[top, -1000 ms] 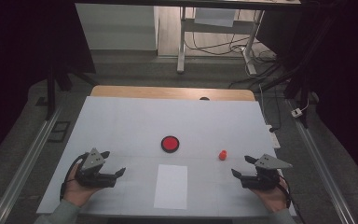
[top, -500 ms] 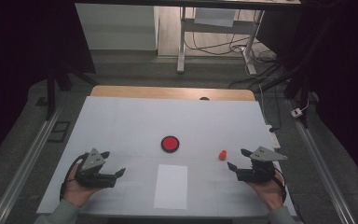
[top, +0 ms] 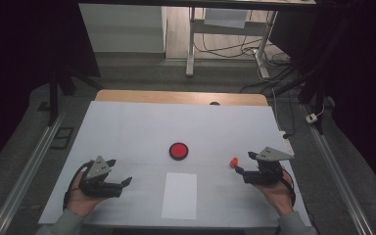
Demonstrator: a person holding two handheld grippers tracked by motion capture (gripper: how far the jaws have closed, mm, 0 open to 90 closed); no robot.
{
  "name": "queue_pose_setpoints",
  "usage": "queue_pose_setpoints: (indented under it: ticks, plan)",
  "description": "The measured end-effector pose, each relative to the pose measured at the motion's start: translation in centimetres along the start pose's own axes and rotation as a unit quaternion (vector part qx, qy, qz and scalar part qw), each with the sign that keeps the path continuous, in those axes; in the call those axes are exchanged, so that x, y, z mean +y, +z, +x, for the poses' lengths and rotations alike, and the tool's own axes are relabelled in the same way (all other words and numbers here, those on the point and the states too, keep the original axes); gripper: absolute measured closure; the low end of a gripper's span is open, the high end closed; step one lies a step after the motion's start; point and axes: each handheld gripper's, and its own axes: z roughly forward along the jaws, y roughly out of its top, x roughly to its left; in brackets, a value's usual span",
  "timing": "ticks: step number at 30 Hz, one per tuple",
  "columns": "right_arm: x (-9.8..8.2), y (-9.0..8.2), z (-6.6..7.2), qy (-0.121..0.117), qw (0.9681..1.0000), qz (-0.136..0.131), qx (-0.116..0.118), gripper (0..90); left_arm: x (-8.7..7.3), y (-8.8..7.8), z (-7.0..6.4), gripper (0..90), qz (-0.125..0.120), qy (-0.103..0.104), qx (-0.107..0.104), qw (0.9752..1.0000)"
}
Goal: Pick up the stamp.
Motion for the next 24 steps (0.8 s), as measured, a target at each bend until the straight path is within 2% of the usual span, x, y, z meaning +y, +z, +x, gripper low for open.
queue_pose_setpoints:
  ticks: [7,13,19,24]
  plan:
    - [1.2,1.0,-0.4,0.006,0.9998,0.017,-0.001,25.6,0.0,0.1,0.0,15.4,0.002,0.003,-0.002,1.0000]
    - [2.1,1.8,-1.0,0.011,0.9994,0.030,-0.012,26.9,0.0,0.2,0.0,15.5,0.002,0.001,0.002,1.0000]
    - [1.7,2.5,-1.6,0.023,0.9987,0.044,-0.013,28.8,0.0,0.3,0.0,15.5,0.004,0.003,0.001,1.0000]
    - [1.3,3.1,-1.5,0.021,0.9981,0.056,-0.008,31.7,-0.1,0.2,0.1,15.6,0.002,0.003,0.003,1.0000]
